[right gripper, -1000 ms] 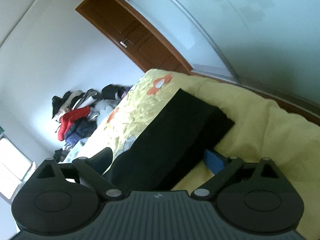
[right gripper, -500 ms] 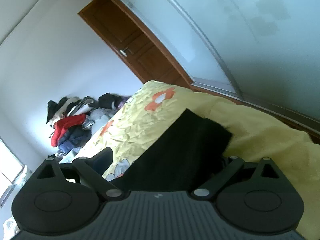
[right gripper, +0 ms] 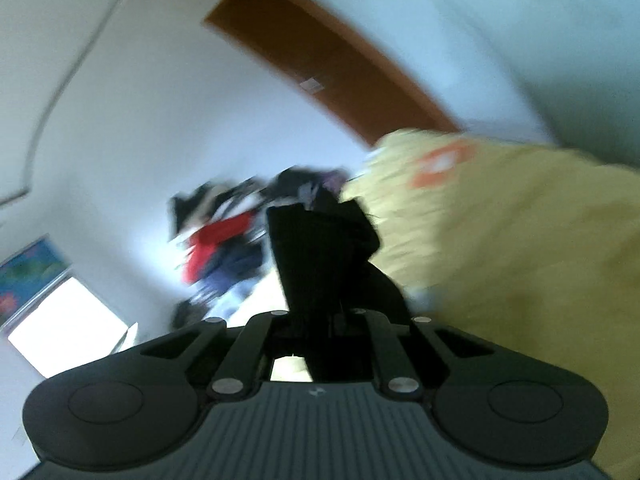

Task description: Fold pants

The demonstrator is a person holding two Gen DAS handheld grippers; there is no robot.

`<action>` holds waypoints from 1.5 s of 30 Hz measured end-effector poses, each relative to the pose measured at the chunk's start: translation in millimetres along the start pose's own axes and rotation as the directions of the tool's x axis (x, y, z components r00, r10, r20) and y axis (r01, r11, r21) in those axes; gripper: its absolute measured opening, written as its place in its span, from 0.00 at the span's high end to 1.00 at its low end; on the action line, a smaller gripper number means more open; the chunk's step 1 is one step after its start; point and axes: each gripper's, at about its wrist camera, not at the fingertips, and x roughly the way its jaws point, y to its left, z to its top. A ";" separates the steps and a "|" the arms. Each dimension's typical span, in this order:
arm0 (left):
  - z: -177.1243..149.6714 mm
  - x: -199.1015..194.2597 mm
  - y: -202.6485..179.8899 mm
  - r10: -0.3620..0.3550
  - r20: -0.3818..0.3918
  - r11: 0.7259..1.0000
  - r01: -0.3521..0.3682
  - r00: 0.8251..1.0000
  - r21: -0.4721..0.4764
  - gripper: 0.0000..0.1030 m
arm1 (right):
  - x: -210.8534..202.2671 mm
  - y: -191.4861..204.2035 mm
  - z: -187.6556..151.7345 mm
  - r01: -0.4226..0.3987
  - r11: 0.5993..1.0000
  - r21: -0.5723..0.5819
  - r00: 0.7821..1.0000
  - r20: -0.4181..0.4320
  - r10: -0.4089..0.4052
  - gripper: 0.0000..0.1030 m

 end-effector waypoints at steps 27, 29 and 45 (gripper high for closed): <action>13.4 -0.9 31.1 0.036 -0.022 0.994 -0.038 0.999 -0.100 0.02 | 64.8 154.4 -143.8 -0.309 0.756 -0.576 0.895 -0.444 0.028 0.41; 19.9 0.9 29.3 0.007 -0.020 0.993 -0.009 1.000 -0.120 0.02 | 57.9 139.1 -118.9 -0.159 0.758 -0.633 0.941 -0.331 -0.078 0.41; 28.2 77.1 39.4 -0.766 -0.207 0.533 0.420 0.609 -0.734 0.06 | 69.0 120.6 -143.9 -0.145 0.821 -0.551 0.915 -0.390 -0.100 0.28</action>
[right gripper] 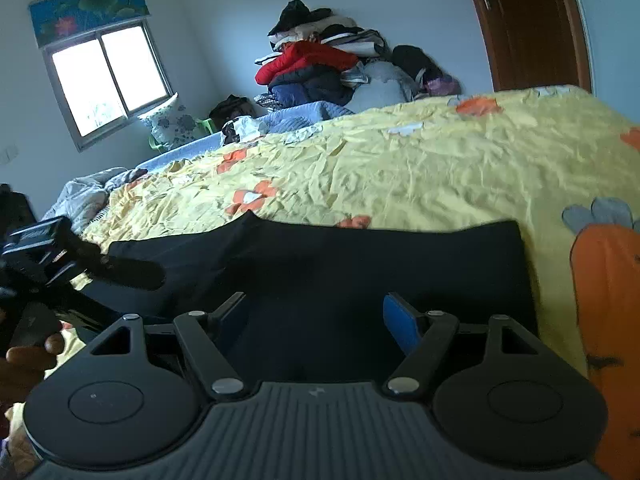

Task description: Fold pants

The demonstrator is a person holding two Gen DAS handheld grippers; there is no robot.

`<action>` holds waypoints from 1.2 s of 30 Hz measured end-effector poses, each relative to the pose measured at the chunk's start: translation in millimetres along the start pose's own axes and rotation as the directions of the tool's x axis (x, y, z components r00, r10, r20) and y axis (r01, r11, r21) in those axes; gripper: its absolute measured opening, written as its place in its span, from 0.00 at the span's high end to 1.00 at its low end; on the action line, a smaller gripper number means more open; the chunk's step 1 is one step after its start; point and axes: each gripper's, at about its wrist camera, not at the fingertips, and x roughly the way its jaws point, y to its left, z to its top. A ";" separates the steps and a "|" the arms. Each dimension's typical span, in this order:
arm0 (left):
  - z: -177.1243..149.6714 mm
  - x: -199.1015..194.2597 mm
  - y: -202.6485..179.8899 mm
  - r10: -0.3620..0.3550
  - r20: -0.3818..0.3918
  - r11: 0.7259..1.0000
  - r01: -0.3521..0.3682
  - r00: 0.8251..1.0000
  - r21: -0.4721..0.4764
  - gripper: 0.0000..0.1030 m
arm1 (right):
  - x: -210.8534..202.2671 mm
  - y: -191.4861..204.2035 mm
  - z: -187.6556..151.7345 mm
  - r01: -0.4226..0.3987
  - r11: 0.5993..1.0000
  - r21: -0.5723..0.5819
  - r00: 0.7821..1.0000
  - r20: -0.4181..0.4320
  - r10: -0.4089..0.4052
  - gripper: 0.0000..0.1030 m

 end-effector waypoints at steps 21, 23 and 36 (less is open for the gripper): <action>9.2 52.4 13.7 -0.193 -0.093 0.967 0.174 0.977 -0.185 0.86 | 9.4 3.1 -11.1 -0.016 1.000 0.023 1.000 -0.025 0.017 0.15; 7.2 53.1 11.5 -0.163 -0.081 0.976 0.148 0.983 -0.161 0.93 | 8.6 3.4 -10.4 -0.014 1.000 0.023 1.000 -0.025 0.014 0.14; 19.5 39.3 -35.4 0.124 0.084 0.952 -0.142 0.989 0.271 0.95 | -3.2 -8.0 6.3 0.052 0.999 -0.018 0.999 -0.007 -0.052 0.14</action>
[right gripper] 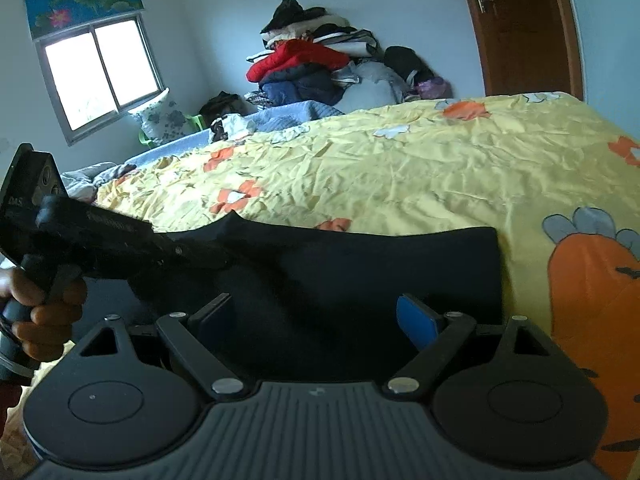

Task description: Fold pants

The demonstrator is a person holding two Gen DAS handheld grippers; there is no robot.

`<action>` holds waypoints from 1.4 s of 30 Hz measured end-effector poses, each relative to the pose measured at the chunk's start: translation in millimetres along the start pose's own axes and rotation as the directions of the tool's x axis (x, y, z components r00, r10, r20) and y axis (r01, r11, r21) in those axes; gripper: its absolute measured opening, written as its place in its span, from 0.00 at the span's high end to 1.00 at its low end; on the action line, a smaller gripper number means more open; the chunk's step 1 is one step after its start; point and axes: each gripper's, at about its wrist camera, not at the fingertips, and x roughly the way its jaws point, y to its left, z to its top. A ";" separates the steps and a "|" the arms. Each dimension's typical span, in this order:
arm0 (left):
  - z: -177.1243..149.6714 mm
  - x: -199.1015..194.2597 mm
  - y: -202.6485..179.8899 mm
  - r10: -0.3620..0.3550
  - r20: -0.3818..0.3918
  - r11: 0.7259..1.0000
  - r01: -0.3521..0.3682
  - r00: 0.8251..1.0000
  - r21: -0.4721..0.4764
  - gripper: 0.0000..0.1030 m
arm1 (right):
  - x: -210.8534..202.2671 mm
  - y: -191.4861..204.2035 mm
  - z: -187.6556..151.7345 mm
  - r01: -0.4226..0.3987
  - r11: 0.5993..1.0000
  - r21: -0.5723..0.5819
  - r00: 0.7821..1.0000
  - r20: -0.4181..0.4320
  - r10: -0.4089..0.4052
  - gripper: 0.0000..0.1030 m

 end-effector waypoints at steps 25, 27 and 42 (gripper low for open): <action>-52.9 -3.4 -49.1 0.299 0.136 0.847 -0.328 0.945 0.419 0.23 | 23.0 -1.1 0.7 0.197 0.940 -0.278 0.970 -0.083 -0.227 0.00; -60.9 -9.0 -52.0 0.314 0.160 0.821 -0.353 0.936 0.448 0.20 | 19.4 -5.2 -9.3 0.203 0.932 -0.300 0.967 -0.092 -0.240 0.00; -76.9 -17.9 -45.9 0.357 0.237 0.801 -0.427 0.904 0.420 0.10 | -20.7 -32.8 -20.1 0.376 0.905 -0.199 0.917 -0.058 -0.394 0.00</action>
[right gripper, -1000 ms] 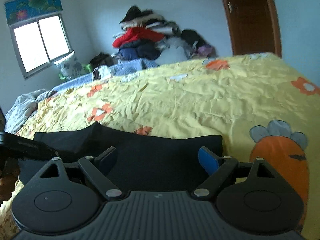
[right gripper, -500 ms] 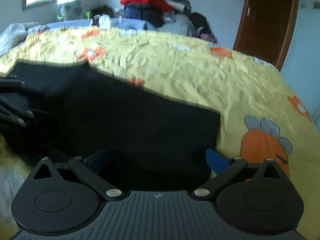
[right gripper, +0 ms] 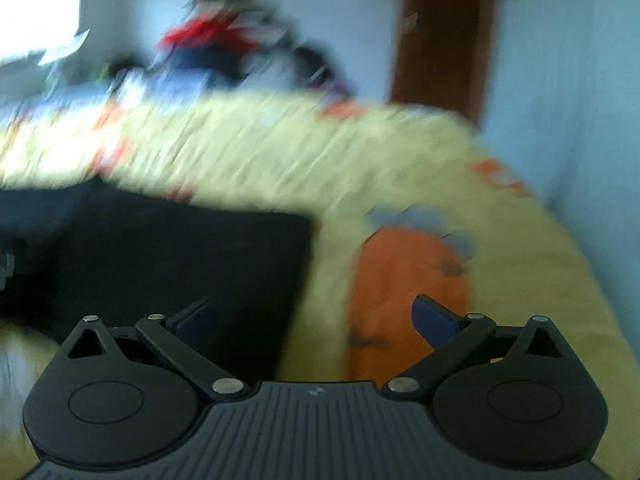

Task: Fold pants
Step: 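Lower the pants edge with the left gripper and open it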

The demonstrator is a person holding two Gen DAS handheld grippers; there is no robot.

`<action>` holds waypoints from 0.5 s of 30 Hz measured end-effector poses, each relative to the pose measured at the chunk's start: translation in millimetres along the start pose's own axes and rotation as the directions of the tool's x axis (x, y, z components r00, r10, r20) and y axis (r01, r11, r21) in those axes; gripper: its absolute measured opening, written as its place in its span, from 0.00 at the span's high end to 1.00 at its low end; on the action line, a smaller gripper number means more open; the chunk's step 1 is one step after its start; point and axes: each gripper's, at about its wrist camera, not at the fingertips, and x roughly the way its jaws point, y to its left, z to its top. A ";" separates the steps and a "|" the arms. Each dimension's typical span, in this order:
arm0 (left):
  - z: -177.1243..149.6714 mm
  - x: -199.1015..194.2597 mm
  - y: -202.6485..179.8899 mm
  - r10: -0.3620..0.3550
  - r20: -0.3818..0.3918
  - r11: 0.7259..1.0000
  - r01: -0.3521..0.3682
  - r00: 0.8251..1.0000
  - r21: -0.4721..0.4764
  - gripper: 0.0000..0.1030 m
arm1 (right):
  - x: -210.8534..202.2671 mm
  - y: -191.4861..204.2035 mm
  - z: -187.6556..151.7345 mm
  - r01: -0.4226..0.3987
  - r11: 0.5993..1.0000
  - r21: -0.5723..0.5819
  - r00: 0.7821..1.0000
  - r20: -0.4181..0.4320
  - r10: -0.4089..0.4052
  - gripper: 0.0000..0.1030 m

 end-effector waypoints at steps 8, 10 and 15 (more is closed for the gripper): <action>-4.0 -8.6 7.9 0.085 0.039 0.995 -0.083 0.996 -0.053 0.10 | -14.7 18.8 26.4 -0.046 0.988 0.146 0.984 0.178 0.019 0.00; -6.2 -13.2 10.4 0.135 0.055 0.991 -0.133 0.989 -0.031 0.08 | -0.1 33.5 33.9 -0.240 0.955 0.173 0.963 0.167 0.212 0.00; -18.4 -23.2 33.6 0.309 0.079 0.951 -0.310 0.948 -0.007 0.08 | 41.5 86.8 37.8 -0.272 0.951 0.149 0.962 0.028 0.271 0.00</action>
